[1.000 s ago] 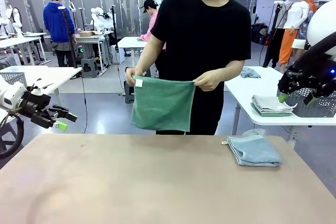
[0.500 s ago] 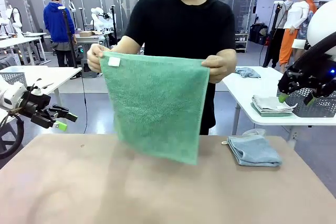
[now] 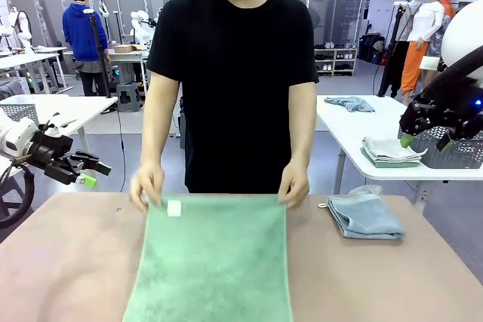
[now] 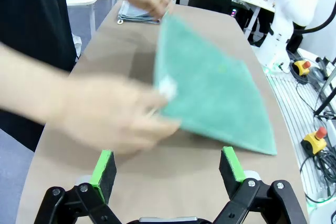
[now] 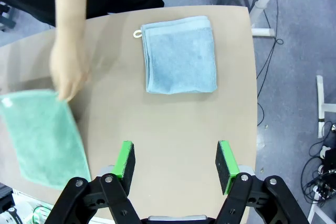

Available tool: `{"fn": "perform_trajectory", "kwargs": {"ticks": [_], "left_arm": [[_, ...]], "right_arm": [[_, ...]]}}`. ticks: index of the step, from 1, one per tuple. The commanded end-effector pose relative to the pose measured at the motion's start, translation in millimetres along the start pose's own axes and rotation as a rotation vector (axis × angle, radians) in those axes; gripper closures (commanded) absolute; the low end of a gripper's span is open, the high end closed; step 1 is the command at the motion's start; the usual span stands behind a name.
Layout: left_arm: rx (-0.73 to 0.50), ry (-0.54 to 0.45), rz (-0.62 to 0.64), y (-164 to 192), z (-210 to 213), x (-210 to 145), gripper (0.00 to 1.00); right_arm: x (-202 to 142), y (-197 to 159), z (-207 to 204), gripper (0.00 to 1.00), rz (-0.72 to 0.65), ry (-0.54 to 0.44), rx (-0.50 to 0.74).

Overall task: Fold the towels and place them in the basket.
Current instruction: When a person lays out a Towel with hook on the table, fold it in half twice.

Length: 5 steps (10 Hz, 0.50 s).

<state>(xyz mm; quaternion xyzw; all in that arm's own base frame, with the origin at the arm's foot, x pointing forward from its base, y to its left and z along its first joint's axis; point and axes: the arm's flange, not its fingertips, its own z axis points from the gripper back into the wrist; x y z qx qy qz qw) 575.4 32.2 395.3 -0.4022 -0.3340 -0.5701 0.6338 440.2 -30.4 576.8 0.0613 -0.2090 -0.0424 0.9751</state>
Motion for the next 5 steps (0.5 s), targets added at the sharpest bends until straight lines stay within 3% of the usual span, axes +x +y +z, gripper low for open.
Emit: {"fn": "perform_trajectory", "kwargs": {"ticks": [1,5], "left_arm": [[0.006,0.003,-0.006,-1.2,0.1,2.7,0.0],[0.006,0.003,-0.006,-1.2,0.1,2.7,0.0]], "right_arm": [[2.6,-0.4,1.5,0.23,-0.004,0.002,-0.002],[2.6,-0.4,1.5,0.23,-0.004,0.002,-0.002]]}}
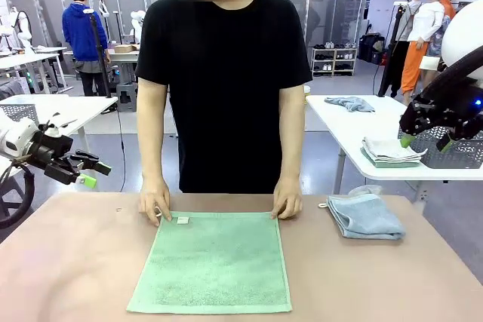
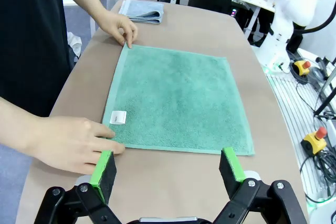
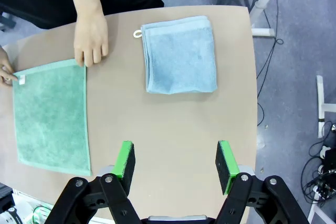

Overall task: Fold the towels and place them in the basket.
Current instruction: When a person lays out a Towel with hook on the table, fold it in half twice.

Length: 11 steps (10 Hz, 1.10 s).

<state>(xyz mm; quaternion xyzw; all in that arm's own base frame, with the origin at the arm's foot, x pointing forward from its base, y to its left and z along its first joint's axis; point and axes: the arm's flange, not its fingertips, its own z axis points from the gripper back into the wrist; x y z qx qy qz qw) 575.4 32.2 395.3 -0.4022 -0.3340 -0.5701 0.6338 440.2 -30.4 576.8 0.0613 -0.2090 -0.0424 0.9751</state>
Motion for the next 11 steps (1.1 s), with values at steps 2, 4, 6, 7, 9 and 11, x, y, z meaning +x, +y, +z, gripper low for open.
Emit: {"fn": "perform_trajectory", "kwargs": {"ticks": [2,4,6,7,9,11], "left_arm": [[0.006,0.003,-0.006,-1.2,0.1,2.7,0.0],[0.006,0.003,-0.006,-1.2,0.1,2.7,0.0],[0.006,0.003,-0.006,-1.2,0.1,2.7,0.0],[0.006,0.003,-0.006,-1.2,0.1,2.7,0.0],[0.006,0.003,-0.006,-1.2,0.1,2.7,0.0],[0.006,0.003,-0.006,-1.2,0.1,2.7,0.0]], "right_arm": [[2.6,-0.4,1.5,0.23,-0.004,0.002,-0.002],[2.6,-0.4,1.5,0.23,-0.004,0.002,-0.002],[2.6,-0.4,1.5,0.23,-0.004,0.002,-0.002],[2.6,-0.4,1.5,0.23,-0.004,0.002,-0.002],[2.6,-0.4,1.5,0.23,-0.004,0.002,-0.002],[2.6,-0.4,1.5,0.23,-0.004,0.002,-0.002]]}}
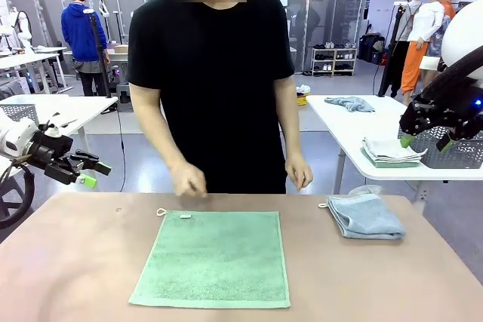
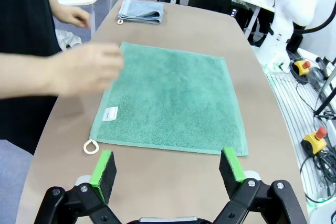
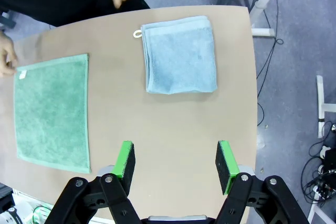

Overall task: Fold the towels and place them in the basket.
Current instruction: When a person lays out a Towel with hook on the table, fold it in half twice.

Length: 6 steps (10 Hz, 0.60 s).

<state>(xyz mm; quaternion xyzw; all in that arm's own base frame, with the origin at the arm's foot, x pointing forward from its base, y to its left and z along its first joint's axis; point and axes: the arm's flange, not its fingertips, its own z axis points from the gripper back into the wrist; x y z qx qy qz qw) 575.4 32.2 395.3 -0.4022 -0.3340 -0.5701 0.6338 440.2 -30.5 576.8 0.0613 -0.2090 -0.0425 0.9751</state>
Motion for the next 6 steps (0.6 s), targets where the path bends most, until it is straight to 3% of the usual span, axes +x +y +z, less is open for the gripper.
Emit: {"fn": "perform_trajectory", "kwargs": {"ticks": [1,6], "left_arm": [[0.006,0.003,-0.006,-1.2,0.1,2.7,0.0],[0.006,0.003,-0.006,-1.2,0.1,2.7,0.0]], "right_arm": [[2.6,-0.4,1.5,0.23,-0.004,0.002,-0.002],[2.6,-0.4,1.5,0.23,-0.004,0.002,-0.002]]}}
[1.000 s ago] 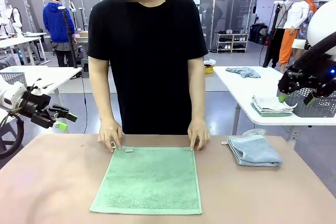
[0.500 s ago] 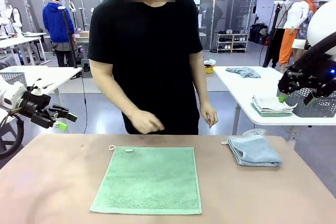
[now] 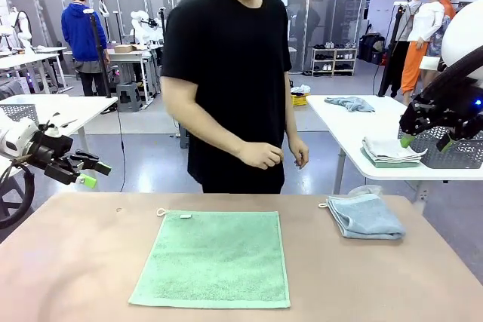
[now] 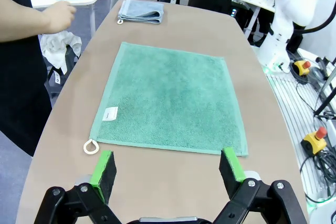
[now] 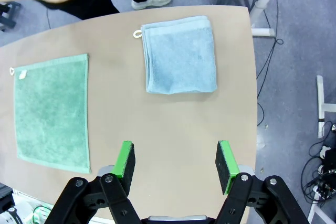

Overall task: Fold the towels and place them in the basket.
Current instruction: When a person lays out a Towel with hook on the table, fold it in half twice.

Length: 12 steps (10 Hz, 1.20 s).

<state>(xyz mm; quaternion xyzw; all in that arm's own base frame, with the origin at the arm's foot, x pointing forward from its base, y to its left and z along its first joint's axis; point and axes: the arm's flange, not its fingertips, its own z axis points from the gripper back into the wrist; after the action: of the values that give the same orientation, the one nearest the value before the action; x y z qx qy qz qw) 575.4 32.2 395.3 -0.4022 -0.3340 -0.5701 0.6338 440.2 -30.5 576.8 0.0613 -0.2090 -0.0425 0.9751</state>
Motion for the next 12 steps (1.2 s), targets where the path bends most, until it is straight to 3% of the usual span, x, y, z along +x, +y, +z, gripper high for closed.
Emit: {"fn": "perform_trajectory", "kwargs": {"ticks": [1,3,4,5,9,12], "left_arm": [[0.006,0.003,-0.006,-1.2,0.1,2.7,0.0],[0.0,0.0,0.0,0.0,0.0,0.0,0.0],[0.048,0.021,-0.02,-6.1,9.2,17.3,0.0],[0.081,0.072,-0.06,-18.0,14.2,41.8,0.0],[0.133,0.457,-0.148,-89.5,-35.7,157.9,0.0],[0.163,0.662,-0.229,-139.6,-104.9,201.1,0.0]], "right_arm": [[2.6,-0.4,1.5,0.23,-0.004,0.002,-0.002],[0.0,0.0,0.0,0.22,0.0,0.0,0.0],[-1.2,5.2,8.3,0.22,0.033,-0.02,-0.004],[-5.5,18.8,21.4,0.02,0.114,-0.036,0.019],[-44.7,133.7,61.6,0.0,0.614,-0.099,0.02],[-86.0,211.2,57.4,0.0,0.992,-0.052,0.017]]}}
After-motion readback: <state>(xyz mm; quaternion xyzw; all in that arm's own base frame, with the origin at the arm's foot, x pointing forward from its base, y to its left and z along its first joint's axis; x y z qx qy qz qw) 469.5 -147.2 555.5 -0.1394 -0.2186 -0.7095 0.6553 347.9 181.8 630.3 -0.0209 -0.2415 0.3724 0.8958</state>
